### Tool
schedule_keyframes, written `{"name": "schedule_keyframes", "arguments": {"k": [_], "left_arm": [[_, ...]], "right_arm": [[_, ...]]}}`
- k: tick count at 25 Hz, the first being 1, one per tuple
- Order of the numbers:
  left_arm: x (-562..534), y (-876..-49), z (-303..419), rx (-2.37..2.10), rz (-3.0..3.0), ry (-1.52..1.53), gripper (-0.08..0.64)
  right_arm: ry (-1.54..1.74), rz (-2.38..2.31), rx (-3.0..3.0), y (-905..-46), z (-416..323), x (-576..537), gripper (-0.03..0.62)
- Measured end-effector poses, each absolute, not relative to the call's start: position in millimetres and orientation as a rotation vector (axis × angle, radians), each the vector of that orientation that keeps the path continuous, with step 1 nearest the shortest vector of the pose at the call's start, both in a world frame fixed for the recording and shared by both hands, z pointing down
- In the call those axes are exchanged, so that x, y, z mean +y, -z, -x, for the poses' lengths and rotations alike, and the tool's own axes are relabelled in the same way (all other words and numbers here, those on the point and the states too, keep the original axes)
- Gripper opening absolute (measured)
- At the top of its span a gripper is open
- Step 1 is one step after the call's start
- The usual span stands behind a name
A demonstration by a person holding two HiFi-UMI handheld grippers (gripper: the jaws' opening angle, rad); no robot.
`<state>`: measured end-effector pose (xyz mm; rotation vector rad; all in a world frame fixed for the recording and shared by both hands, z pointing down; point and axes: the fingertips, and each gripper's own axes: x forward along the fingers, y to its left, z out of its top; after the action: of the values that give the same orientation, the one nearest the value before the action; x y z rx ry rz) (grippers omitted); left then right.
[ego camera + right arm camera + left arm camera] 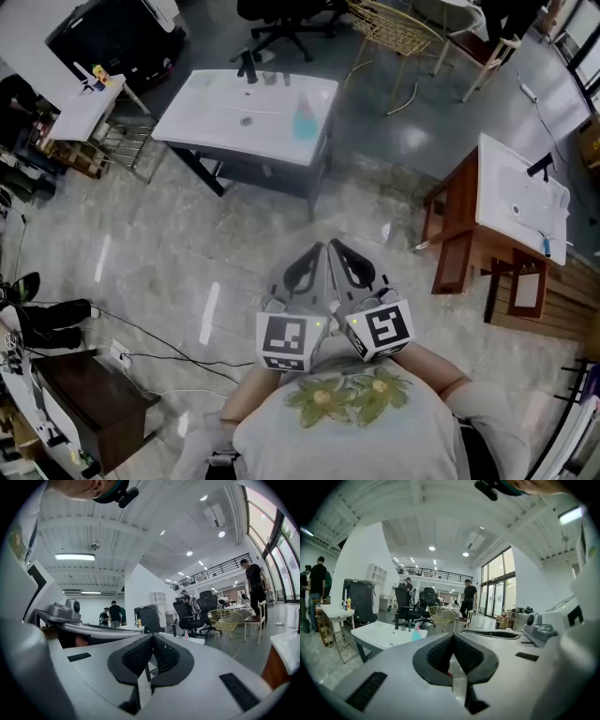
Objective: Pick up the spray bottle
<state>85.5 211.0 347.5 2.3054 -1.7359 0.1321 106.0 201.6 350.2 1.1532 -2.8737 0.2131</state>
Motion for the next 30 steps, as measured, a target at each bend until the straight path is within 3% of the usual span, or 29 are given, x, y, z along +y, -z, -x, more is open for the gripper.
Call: {"name": "schedule_keyframes", "arguments": {"k": [30], "left_arm": [[184,-360,-110,-1.815,-2.208,-0.088,0.009]], "right_arm": [[-0.163,-0.961,-2.875,-357,-127,171,0.023]]}}
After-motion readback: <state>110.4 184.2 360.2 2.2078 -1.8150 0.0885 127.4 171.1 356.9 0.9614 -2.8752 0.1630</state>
